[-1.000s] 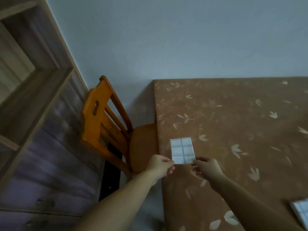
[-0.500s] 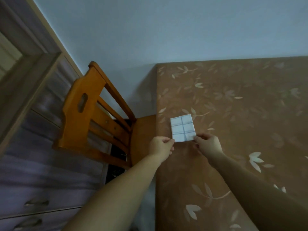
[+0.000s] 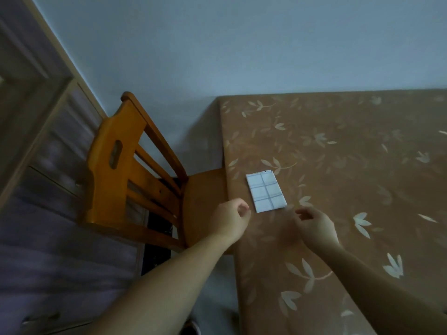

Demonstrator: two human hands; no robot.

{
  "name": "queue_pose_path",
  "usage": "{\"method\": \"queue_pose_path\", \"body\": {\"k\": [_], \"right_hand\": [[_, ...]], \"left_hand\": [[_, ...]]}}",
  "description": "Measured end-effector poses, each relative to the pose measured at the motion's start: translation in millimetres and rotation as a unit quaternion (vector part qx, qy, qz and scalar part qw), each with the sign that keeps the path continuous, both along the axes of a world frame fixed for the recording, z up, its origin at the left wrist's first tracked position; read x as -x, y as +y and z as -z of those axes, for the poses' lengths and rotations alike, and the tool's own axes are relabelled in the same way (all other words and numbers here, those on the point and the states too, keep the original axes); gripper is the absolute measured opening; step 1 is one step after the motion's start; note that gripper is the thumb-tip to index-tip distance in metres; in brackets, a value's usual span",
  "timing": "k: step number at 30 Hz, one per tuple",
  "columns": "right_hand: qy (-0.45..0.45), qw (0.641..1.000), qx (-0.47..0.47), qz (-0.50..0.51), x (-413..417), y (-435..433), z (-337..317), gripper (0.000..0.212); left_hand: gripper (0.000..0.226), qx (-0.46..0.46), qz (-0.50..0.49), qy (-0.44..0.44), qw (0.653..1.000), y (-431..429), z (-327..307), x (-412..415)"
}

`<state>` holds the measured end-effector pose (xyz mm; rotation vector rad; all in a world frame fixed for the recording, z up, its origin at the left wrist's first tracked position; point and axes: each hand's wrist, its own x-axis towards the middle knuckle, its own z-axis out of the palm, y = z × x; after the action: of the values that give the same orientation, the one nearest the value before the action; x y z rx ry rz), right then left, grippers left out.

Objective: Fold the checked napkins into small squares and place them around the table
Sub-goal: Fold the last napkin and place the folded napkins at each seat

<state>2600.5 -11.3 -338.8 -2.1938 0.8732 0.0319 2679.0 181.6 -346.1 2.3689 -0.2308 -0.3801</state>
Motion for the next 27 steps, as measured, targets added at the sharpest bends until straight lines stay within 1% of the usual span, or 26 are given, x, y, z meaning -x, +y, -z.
{"method": "queue_pose_path", "body": {"k": [2, 4, 6, 8, 12, 15, 18, 25, 27], "right_hand": [[0.006, 0.999, 0.036, -0.038, -10.6, -5.2, 3.9, 0.026], [0.012, 0.995, 0.056, -0.087, -25.1, -10.8, 8.8, 0.032], [0.033, 0.985, 0.079, -0.147, -39.2, -13.6, 14.0, 0.029], [0.041, 0.978, 0.090, -0.182, -49.7, -16.4, 19.8, 0.030], [0.022, 0.973, 0.085, -0.212, -60.2, -23.3, 25.1, 0.037], [-0.002, 0.970, 0.080, -0.229, -63.0, -24.3, 29.6, 0.031], [-0.025, 0.968, 0.074, -0.240, -69.4, -18.6, 34.0, 0.024], [-0.046, 0.965, 0.062, -0.250, -95.9, -7.2, 39.4, 0.024], [-0.050, 0.965, 0.059, -0.250, -102.6, -6.4, 39.5, 0.028]], "left_hand": [[0.014, -0.028, 0.022, -0.022, 0.999, -9.5, 4.3, 1.0], [0.019, -0.047, 0.014, -0.025, 0.998, -21.1, 9.0, -0.6], [0.025, -0.071, 0.000, -0.037, 0.997, -32.0, 16.1, -2.3], [0.027, -0.094, -0.016, -0.049, 0.994, -40.0, 22.7, -2.6], [0.025, -0.090, -0.073, -0.074, 0.990, -40.5, 30.7, -6.5], [0.025, -0.086, -0.105, -0.085, 0.987, -30.7, 32.9, -11.0], [0.023, -0.081, -0.117, -0.089, 0.986, -22.1, 34.0, -14.6], [0.013, -0.051, -0.137, -0.086, 0.986, -22.8, 38.6, -28.8], [0.012, -0.044, -0.142, -0.081, 0.985, -23.1, 40.4, -32.5]]}}
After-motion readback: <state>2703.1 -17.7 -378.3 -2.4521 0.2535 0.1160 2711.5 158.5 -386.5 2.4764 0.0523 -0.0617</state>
